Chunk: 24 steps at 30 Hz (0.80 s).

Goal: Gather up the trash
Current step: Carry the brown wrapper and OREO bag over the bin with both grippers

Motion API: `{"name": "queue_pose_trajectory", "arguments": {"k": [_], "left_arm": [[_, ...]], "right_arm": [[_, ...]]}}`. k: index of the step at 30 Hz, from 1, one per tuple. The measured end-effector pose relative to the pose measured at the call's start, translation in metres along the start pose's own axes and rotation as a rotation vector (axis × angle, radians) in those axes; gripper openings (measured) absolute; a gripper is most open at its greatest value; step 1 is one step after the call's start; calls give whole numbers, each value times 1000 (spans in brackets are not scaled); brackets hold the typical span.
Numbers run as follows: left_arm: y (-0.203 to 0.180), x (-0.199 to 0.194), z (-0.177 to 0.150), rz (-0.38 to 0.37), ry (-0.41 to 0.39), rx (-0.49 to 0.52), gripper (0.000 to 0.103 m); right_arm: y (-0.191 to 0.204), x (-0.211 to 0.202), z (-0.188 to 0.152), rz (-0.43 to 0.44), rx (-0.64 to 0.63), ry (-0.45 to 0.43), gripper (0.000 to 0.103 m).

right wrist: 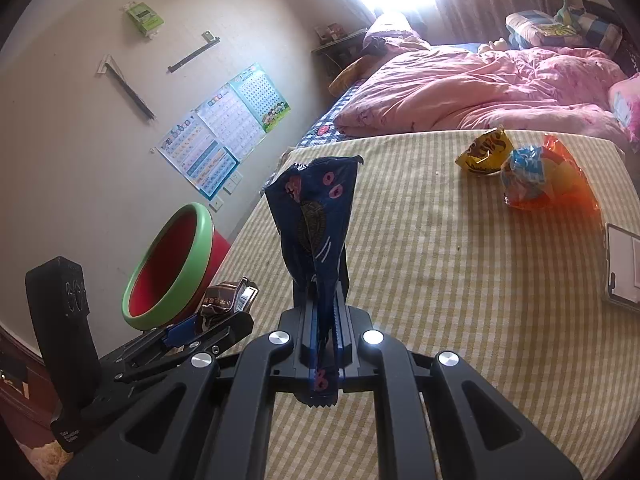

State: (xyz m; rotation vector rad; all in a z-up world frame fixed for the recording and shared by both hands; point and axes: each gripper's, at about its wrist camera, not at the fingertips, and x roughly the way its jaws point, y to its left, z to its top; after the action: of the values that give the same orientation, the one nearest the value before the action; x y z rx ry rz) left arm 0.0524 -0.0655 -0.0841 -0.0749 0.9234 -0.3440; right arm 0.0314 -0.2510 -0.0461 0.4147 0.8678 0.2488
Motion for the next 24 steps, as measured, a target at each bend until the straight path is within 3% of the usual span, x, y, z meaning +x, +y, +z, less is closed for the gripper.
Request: {"name": "queue_pose_trajectory", "arguments": {"k": [24], "left_arm": [[22, -5, 3, 12, -18, -11, 54]], "right_arm": [[13, 10, -5, 1, -2, 13, 8]]}}
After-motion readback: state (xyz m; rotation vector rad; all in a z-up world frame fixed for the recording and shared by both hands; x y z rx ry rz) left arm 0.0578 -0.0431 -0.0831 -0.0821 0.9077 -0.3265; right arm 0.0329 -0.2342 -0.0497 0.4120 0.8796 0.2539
